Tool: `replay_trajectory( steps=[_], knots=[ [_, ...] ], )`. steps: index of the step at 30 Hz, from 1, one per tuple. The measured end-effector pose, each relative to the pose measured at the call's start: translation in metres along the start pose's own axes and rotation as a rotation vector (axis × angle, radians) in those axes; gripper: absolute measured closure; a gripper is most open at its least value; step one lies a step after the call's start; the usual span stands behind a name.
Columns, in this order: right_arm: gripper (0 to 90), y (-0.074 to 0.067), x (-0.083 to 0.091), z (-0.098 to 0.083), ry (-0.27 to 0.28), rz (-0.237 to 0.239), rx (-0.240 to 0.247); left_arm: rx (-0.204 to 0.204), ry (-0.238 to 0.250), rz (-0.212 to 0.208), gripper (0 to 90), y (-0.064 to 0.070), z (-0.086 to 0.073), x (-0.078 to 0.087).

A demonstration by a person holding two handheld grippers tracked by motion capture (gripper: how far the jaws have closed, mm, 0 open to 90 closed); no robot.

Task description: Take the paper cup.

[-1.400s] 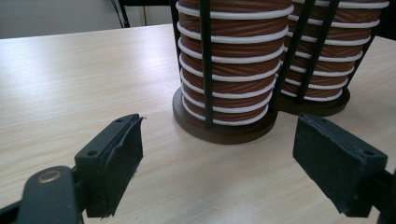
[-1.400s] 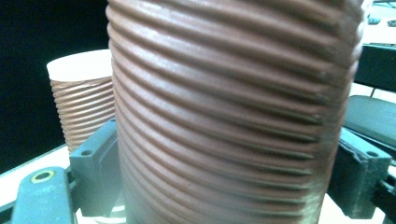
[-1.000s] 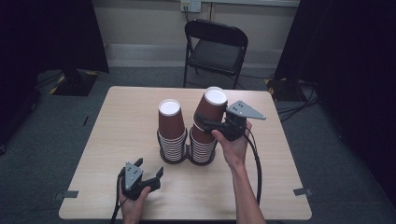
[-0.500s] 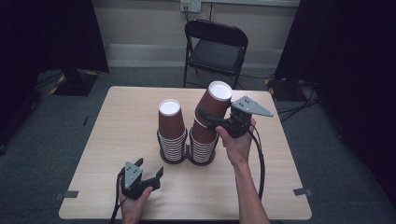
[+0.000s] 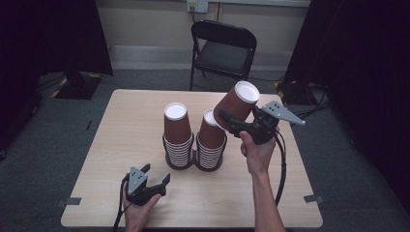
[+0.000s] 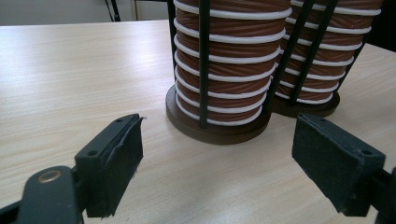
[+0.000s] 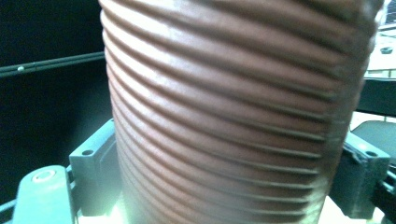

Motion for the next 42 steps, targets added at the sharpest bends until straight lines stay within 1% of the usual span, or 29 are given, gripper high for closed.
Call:
replay_trajectory(
  steps=[1,2,3,4,5,6,7,9,12,13,14,15,16,17,19,20,22,26,27,29,30,32,34,36,37,38,40,41,42],
  knots=[
    [13.5,0.000,0.000,0.000,0.000,0.000,0.000,-0.002,-0.002,0.003,16.3,0.000,0.000,0.000],
    [13.6,0.004,0.005,-0.001,0.002,0.000,-0.024,-0.004,0.001,0.004,16.3,0.000,0.000,0.000],
    [13.6,0.004,0.005,-0.001,0.002,0.000,-0.024,0.002,0.005,0.004,16.3,0.000,0.000,0.000],
    [13.6,0.007,0.009,-0.003,0.005,-0.002,-0.042,0.009,0.012,0.003,16.3,-0.001,0.000,0.001],
    [13.6,0.007,0.009,-0.003,0.005,-0.002,-0.042,0.009,0.012,0.003,16.9,-0.001,0.000,0.001],
    [13.6,0.010,0.013,-0.007,0.001,-0.011,-0.044,0.008,0.011,-0.014,19.6,-0.001,0.000,0.001],
    [13.6,0.010,0.013,-0.007,0.001,-0.011,-0.044,0.008,0.011,-0.014,20.7,-0.001,0.000,0.001],
    [13.7,0.012,0.016,-0.010,-0.002,-0.014,-0.055,-0.007,0.005,-0.010,20.5,-0.001,0.001,-0.001],
    [13.7,0.012,0.023,-0.019,-0.003,-0.012,-0.075,-0.018,-0.007,-0.019,19.3,0.002,0.002,-0.004],
    [13.7,0.012,0.023,-0.019,-0.003,-0.012,-0.075,-0.020,-0.006,-0.018,19.3,0.003,0.002,-0.004],
    [13.7,0.012,0.027,-0.024,0.000,-0.014,-0.091,-0.020,-0.005,-0.020,19.4,0.004,0.002,-0.005],
    [13.7,0.012,0.027,-0.024,0.000,-0.014,-0.091,-0.025,-0.008,-0.032,19.4,0.005,0.002,-0.005],
    [13.7,0.012,0.029,-0.027,0.001,-0.019,-0.097,-0.034,-0.018,-0.046,20.5,0.007,0.002,-0.006],
    [13.7,0.013,0.033,-0.032,0.006,-0.020,-0.110,-0.035,-0.023,-0.055,20.9,0.009,0.002,-0.006],
    [13.7,0.014,0.035,-0.034,0.008,-0.019,-0.119,-0.039,-0.025,-0.055,21.0,0.009,0.002,-0.006],
    [13.7,0.014,0.040,-0.038,0.011,-0.025,-0.130,-0.037,-0.022,-0.063,23.3,0.010,0.002,-0.006],
    [13.7,0.014,0.042,-0.041,0.007,-0.027,-0.134,-0.034,-0.017,-0.076,23.9,0.012,0.002,-0.006],
    [13.8,0.013,0.046,-0.051,0.001,-0.022,-0.154,-0.044,-0.010,-0.081,24.3,0.016,0.002,-0.006],
    [13.9,0.013,0.047,-0.054,-0.001,-0.018,-0.162,-0.043,-0.007,-0.079,24.3,0.018,0.002,-0.005],
    [14.0,0.012,0.047,-0.062,-0.015,-0.010,-0.181,-0.044,-0.008,-0.092,25.6,0.021,0.004,-0.005],
    [14.0,0.012,0.046,-0.065,-0.021,-0.008,-0.182,-0.048,-0.005,-0.102,26.8,0.022,0.004,-0.004],
    [14.1,0.011,0.045,-0.073,-0.035,-0.003,-0.198,-0.060,0.012,-0.096,27.7,0.025,0.007,-0.002],
    [14.1,0.010,0.043,-0.082,-0.043,0.003,-0.219,-0.056,0.032,-0.101,27.7,0.028,0.009,-0.001],
    [14.1,0.007,0.040,-0.092,-0.060,0.018,-0.230,-0.058,0.042,-0.107,27.8,0.029,0.009,-0.001],
    [14.1,0.007,0.040,-0.092,-0.060,0.018,-0.230,-0.057,0.045,-0.103,27.8,0.029,0.009,-0.001],
    [14.1,0.004,0.037,-0.098,-0.077,0.033,-0.234,-0.048,0.046,-0.115,27.9,0.031,0.006,-0.002],
    [14.1,0.002,0.035,-0.102,-0.086,0.042,-0.240,-0.042,0.048,-0.116,27.9,0.032,0.005,-0.003],
    [14.2,0.000,0.030,-0.110,-0.100,0.070,-0.261,-0.047,0.044,-0.120,28.1,0.033,0.004,-0.003],
    [14.2,0.000,0.030,-0.110,-0.100,0.070,-0.261,-0.044,0.050,-0.120,28.1,0.034,0.004,-0.003]
  ],
)
Point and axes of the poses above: each handheld gripper's, and its own axes: x roughly backward along the jaws, z roughly out of its top, y roughly to its right, the point moved 3 cm from there along -x, roughly forward along the jaws, and after that the axes turned 11 degrees about -y, right-handed, at the moved point
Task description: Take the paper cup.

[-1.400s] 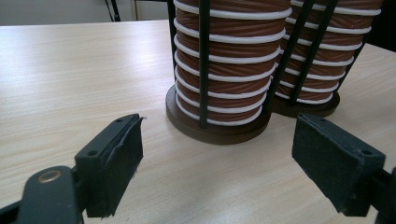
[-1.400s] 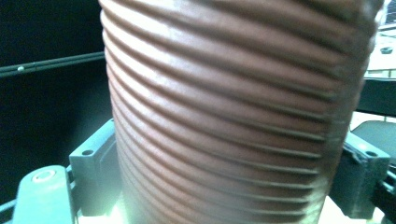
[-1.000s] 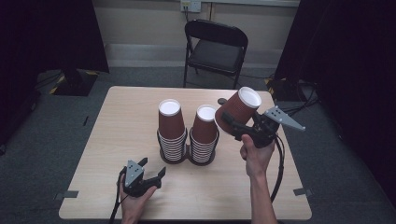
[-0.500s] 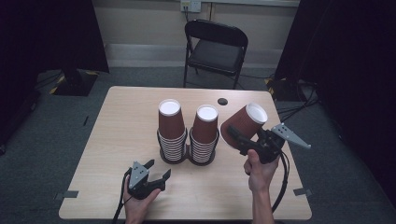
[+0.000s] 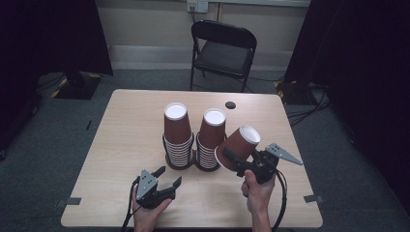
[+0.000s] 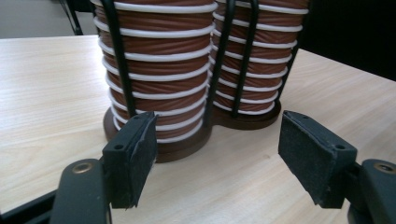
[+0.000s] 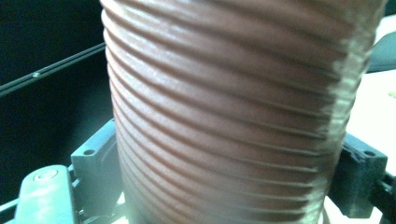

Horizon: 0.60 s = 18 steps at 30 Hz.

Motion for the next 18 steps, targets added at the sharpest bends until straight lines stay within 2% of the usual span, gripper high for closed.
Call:
replay_trajectory(
  steps=[4,6,10,12,13,14,18],
  knots=[
    [14.3,0.001,-0.008,-0.015,-0.023,0.026,-0.033,-0.003,0.018,-0.012,28.1,0.004,0.002,0.001],
    [14.3,0.000,-0.012,-0.024,-0.028,0.053,-0.057,-0.008,0.023,-0.024,31.9,0.005,0.003,0.000],
    [14.4,0.000,-0.015,-0.031,-0.039,0.068,-0.073,-0.019,0.036,-0.037,33.2,0.008,0.005,-0.001],
    [14.4,0.000,-0.017,-0.035,-0.038,0.079,-0.090,-0.020,0.037,-0.055,33.9,0.010,0.006,-0.001],
    [14.4,0.000,-0.018,-0.040,-0.041,0.095,-0.111,-0.029,0.037,-0.053,37.7,0.010,0.006,-0.001],
    [14.5,0.000,-0.019,-0.042,-0.044,0.097,-0.119,-0.042,0.044,-0.071,39.3,0.013,0.007,-0.001],
    [14.5,0.000,-0.020,-0.048,-0.052,0.114,-0.145,-0.051,0.048,-0.091,39.7,0.017,0.009,-0.002]
  ],
)
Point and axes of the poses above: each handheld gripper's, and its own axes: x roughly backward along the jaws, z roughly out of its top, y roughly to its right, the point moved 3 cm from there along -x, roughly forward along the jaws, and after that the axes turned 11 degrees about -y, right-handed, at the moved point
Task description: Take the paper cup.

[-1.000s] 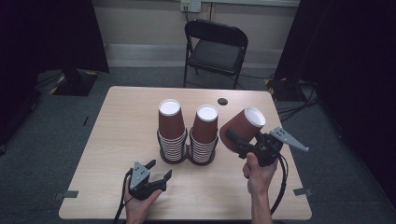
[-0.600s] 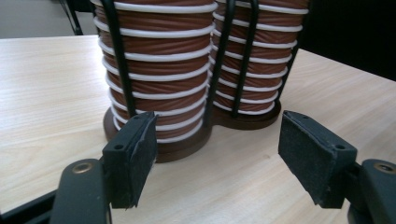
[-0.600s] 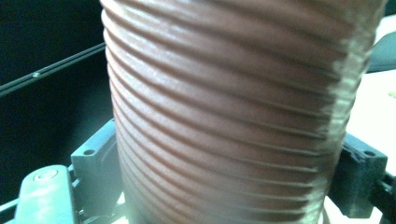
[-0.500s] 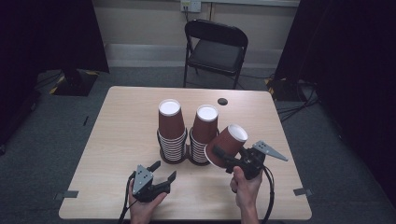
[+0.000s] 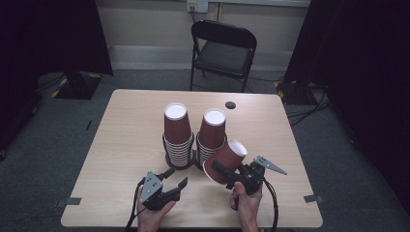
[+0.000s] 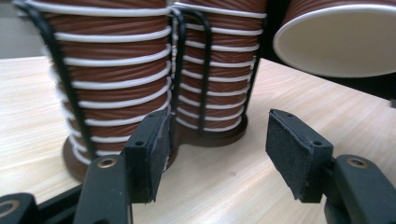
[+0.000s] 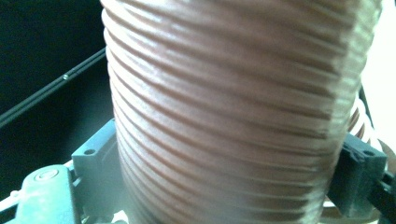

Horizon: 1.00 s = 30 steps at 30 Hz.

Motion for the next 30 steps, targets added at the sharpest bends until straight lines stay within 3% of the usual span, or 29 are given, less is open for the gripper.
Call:
replay_trajectory(
  steps=[4,18,22,30],
  knots=[
    [14.6,0.000,-0.003,-0.009,-0.008,0.029,-0.045,-0.016,0.035,-0.044,43.0,0.004,0.003,-0.003],
    [14.5,-0.002,-0.011,-0.029,-0.020,0.079,-0.112,-0.035,0.085,-0.080,46.6,0.011,0.001,-0.006],
    [14.5,-0.003,-0.016,-0.036,-0.033,0.112,-0.153,-0.066,0.092,-0.099,44.6,0.015,0.003,-0.010],
    [14.3,-0.005,-0.022,-0.044,-0.056,0.169,-0.221,-0.082,0.106,-0.110,47.4,0.020,0.008,-0.014]
  ],
)
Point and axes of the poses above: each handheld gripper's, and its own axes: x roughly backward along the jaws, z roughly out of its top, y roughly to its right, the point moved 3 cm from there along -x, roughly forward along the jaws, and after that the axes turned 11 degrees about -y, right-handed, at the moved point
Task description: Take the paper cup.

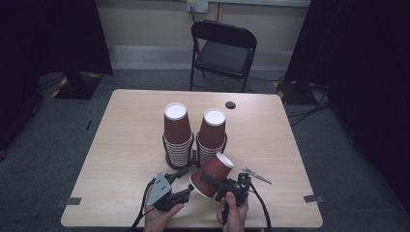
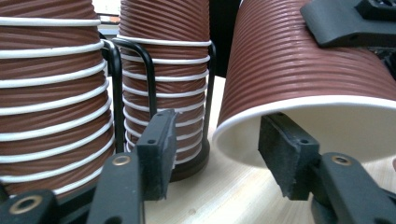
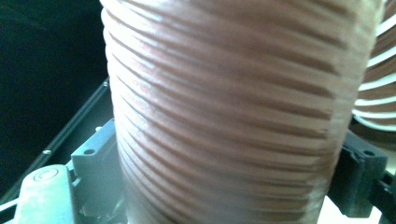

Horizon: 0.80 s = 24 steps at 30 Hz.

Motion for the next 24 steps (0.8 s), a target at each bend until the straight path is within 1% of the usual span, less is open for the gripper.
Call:
replay_trajectory(
  steps=[1,2,3,4,5,6,8,9,10,11,12,13,14,16,17,19,20,21,24],
  knots=[
    [14.3,0.000,-0.001,-0.001,-0.002,0.000,0.000,-0.002,0.002,-0.004,48.0,0.000,0.000,-0.001],
    [14.3,-0.002,-0.002,-0.002,-0.004,0.014,-0.014,-0.011,0.005,0.001,49.8,0.001,0.000,-0.001],
    [14.3,-0.002,-0.002,-0.002,-0.004,0.014,-0.014,-0.016,0.009,0.005,49.8,0.001,0.000,-0.002],
    [14.3,-0.003,-0.002,-0.003,0.001,0.011,-0.024,-0.020,0.011,0.007,51.0,0.002,0.000,-0.002],
    [14.3,-0.003,-0.002,-0.003,0.001,0.011,-0.024,-0.031,0.014,0.017,51.0,0.002,0.000,-0.003],
    [14.3,-0.004,-0.004,-0.006,-0.002,0.026,-0.039,-0.036,0.018,0.028,51.9,0.002,0.000,-0.003],
    [14.3,-0.004,-0.004,-0.007,-0.003,0.031,-0.042,-0.037,0.026,0.032,53.0,0.001,0.000,-0.004],
    [14.3,-0.005,-0.005,-0.008,-0.007,0.037,-0.054,-0.042,0.034,0.040,54.1,0.001,0.001,-0.004],
    [14.3,-0.005,-0.007,-0.010,-0.013,0.053,-0.073,-0.047,0.032,0.040,57.0,0.001,0.001,-0.005],
    [14.3,-0.005,-0.007,-0.010,-0.013,0.053,-0.073,-0.047,0.027,0.044,57.0,0.001,0.000,-0.006],
    [14.3,-0.005,-0.009,-0.010,-0.013,0.047,-0.082,-0.050,0.031,0.052,57.7,0.001,0.000,-0.006],
    [14.3,-0.005,-0.011,-0.010,-0.012,0.052,-0.093,-0.049,0.032,0.054,59.2,0.000,-0.001,-0.007],
    [14.3,-0.006,-0.014,-0.011,-0.025,0.056,-0.088,-0.040,0.041,0.056,61.0,-0.001,-0.001,-0.006],
    [14.3,-0.007,-0.016,-0.012,-0.034,0.050,-0.087,-0.035,0.051,0.053,62.3,-0.001,-0.001,-0.006],
    [14.3,-0.007,-0.017,-0.013,-0.038,0.058,-0.096,-0.037,0.060,0.052,64.9,-0.001,0.000,-0.006],
    [14.3,-0.007,-0.018,-0.014,-0.044,0.058,-0.098,-0.045,0.062,0.052,67.6,0.001,0.000,-0.007],
    [14.3,-0.008,-0.018,-0.014,-0.053,0.065,-0.103,-0.047,0.063,0.049,67.6,0.002,0.001,-0.008],
    [14.3,-0.007,-0.019,-0.015,-0.057,0.064,-0.100,-0.053,0.063,0.051,69.9,0.002,0.001,-0.008],
    [14.1,-0.006,-0.020,-0.015,-0.070,0.057,-0.096,-0.045,0.072,0.053,76.4,0.002,0.002,-0.007]
  ],
)
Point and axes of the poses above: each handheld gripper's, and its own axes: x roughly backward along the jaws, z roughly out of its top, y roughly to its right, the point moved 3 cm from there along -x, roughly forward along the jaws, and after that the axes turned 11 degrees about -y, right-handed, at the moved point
